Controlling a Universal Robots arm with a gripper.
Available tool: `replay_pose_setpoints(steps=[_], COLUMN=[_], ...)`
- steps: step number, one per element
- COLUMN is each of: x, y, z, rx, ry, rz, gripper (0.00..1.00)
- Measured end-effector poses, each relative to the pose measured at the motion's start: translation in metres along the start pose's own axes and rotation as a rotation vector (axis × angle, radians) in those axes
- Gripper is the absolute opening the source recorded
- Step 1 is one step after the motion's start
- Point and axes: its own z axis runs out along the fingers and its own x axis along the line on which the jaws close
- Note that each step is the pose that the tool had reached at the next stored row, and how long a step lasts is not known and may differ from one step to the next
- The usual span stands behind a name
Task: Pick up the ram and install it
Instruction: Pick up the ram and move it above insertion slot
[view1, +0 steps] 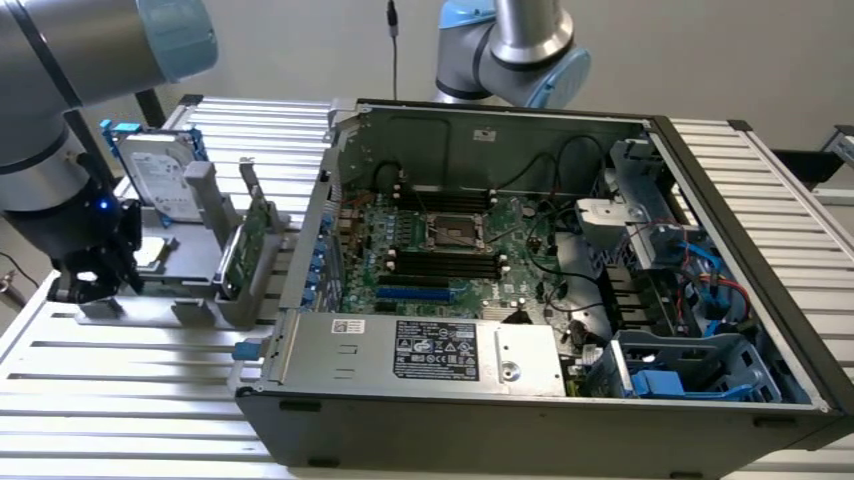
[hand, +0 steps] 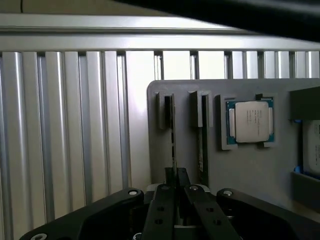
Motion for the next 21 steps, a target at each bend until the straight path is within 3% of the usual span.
replay_pose_setpoints(steps=[7,12,21], x=[-0.004,-0.007,-0.011], y=[-0.0007,-0.0081,-0.0249], z=[-0.0301,-0.0522,-0.0811], rx=[-0.0014,-0.0032,-0.0062], ry=[0.0003,0.0013,0.0032], rz=[-0.001,-0.011,-0.032], gripper=[0.14,0.14,0.14])
